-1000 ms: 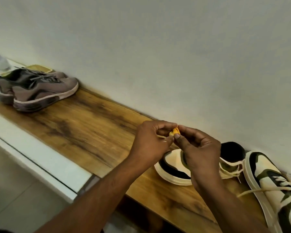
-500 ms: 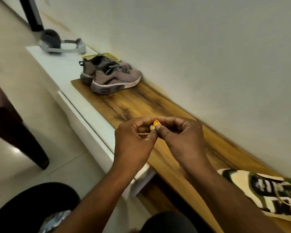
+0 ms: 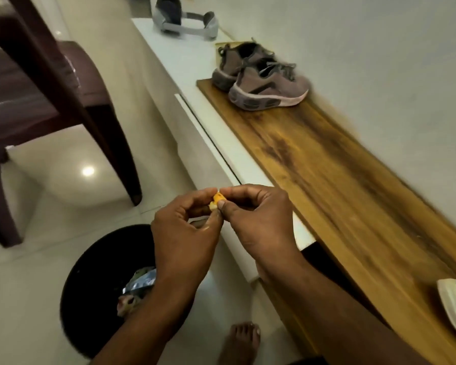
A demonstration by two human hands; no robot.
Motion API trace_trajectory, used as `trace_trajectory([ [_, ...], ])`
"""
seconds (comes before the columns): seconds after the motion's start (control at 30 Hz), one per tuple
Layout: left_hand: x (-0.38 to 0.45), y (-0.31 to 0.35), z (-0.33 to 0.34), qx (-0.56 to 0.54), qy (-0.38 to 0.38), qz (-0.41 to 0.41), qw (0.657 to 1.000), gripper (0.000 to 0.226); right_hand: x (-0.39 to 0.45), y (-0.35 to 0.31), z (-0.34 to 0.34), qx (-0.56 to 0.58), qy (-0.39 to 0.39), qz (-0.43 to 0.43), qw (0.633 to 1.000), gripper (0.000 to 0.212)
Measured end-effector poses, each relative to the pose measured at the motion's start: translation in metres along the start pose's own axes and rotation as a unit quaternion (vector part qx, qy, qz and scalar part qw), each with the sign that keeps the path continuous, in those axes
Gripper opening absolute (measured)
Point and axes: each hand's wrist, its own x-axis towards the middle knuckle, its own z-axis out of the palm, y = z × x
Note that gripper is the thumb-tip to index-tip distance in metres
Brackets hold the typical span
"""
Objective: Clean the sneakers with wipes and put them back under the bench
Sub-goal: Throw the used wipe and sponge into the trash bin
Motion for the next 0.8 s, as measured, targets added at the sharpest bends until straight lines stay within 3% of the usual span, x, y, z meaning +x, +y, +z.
trace_trajectory([
  [0.37, -0.045, -0.082, -0.112, 0.063, 0.113, -0.093, 0.987, 0.031, -0.054, 0.054, 0.119, -0.043, -0.136, 0.089, 0.986, 0.015],
  [0.53, -0.06, -0.111, -0.144, 0.091, 0.145, -0.117, 0.978, 0.032, -0.073, 0.085, 0.16, -0.077, -0.145, 0.095, 0.982, 0.014],
  [0.8, -0.068, -0.139, -0.163, 0.143, 0.123, -0.158, 0.969, 0.053, -0.079, 0.116, 0.174, -0.143, -0.14, 0.108, 0.974, 0.028],
])
